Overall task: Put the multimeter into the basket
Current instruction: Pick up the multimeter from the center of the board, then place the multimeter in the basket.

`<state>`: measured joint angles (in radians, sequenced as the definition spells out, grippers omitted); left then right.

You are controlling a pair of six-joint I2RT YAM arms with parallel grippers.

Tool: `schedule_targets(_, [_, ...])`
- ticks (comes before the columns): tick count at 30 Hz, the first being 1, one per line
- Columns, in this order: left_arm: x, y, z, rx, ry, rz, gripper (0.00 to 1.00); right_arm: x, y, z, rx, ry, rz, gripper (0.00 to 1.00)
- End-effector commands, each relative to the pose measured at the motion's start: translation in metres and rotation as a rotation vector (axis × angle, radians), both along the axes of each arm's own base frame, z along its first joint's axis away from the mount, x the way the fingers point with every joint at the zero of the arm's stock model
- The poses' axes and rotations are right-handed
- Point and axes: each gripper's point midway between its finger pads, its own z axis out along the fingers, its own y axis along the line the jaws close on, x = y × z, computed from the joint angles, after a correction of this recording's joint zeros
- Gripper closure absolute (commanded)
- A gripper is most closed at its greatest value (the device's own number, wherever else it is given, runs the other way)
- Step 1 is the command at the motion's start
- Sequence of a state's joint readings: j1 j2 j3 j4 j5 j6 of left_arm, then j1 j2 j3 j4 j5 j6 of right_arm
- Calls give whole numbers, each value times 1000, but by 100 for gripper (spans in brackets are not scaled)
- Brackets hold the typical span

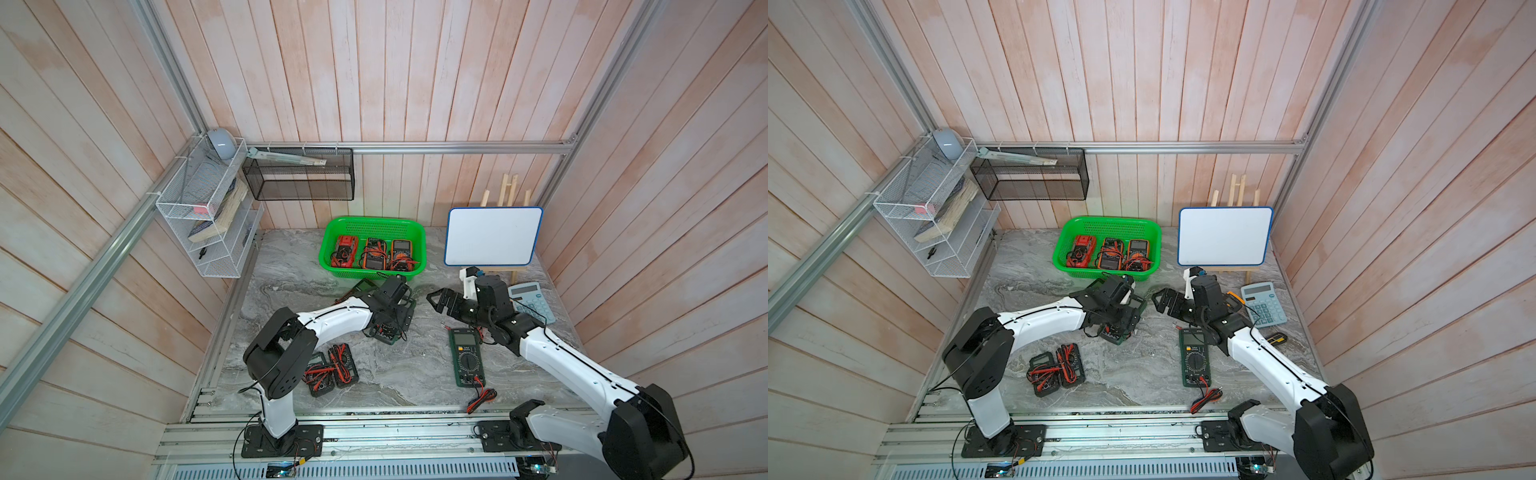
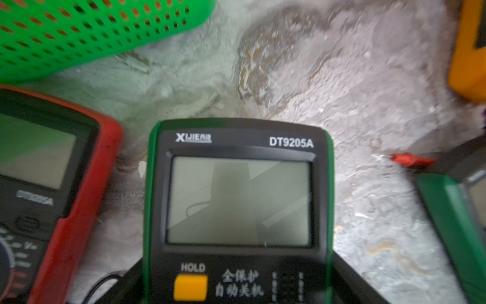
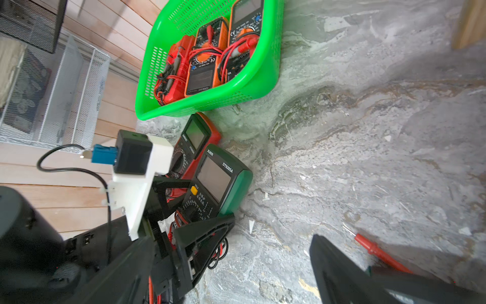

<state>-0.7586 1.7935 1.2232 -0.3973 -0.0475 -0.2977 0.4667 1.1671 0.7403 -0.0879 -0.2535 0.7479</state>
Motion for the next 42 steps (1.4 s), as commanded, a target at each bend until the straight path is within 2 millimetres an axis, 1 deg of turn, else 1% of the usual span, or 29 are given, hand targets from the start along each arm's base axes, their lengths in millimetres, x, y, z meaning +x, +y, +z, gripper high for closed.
schedule_targets(1, [23,-3,58,-138,-85,65,100,6,8,29,59,-63,30,2])
schedule_targets(4, [42,9,86,-204,-130,121,100,9,10,37,83,-76,36,2])
schedule_targets(7, [63,22,109,-246,-176,174,100,15,11,42,93,-86,36,2])
schedule_targets(12, [100,36,137,-269,-248,223,100,24,14,50,118,-105,33,2])
schedule_targets(16, [130,38,156,-283,-301,245,100,31,19,54,146,-114,35,2])
schedule_targets(21, [163,27,174,-294,-348,244,100,39,21,52,161,-123,25,2])
schedule_targets(26, [192,8,173,-308,-355,244,100,44,21,42,166,-116,2,2])
schedule_targets(30, [213,-3,163,-315,-356,253,100,47,19,35,159,-113,-16,2])
schedule_targets(33, [225,-12,153,-324,-355,249,100,47,18,29,149,-104,-19,2])
schedule_targets(38, [240,-22,142,-339,-367,252,100,42,15,18,131,-82,-27,2])
schedule_targets(42, [247,-30,124,-334,-346,255,100,38,11,12,122,-72,-37,2])
